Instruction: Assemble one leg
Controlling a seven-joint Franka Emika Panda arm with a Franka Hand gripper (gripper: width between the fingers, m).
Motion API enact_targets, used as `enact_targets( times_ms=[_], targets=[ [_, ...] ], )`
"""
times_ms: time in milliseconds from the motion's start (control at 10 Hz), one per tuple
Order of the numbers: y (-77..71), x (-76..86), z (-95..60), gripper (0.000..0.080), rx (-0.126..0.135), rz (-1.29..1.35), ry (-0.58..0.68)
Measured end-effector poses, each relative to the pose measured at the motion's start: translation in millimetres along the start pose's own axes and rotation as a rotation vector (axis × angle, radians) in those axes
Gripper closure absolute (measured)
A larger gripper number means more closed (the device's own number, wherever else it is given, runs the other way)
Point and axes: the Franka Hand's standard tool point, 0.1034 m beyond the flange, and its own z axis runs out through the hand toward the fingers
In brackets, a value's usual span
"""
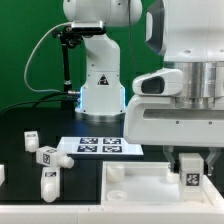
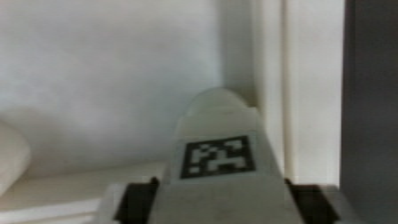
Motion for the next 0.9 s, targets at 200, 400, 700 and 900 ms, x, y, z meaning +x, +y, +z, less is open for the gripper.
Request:
enact_targets(
  times_ms=[200, 400, 700, 900],
  targets=[
    [-1.3, -0.7, 0.5, 0.0514, 0.0, 0.18, 0.0],
    [-10.1, -5.9, 0.8, 0.0514, -0.031, 0.561, -0.005],
    [-14.8, 1.6, 1.1, 0.0514, -0.069, 1.213, 0.009],
    [-13.8, 1.4, 0.8, 0.0514, -0.062, 1.33, 0.014]
  ],
)
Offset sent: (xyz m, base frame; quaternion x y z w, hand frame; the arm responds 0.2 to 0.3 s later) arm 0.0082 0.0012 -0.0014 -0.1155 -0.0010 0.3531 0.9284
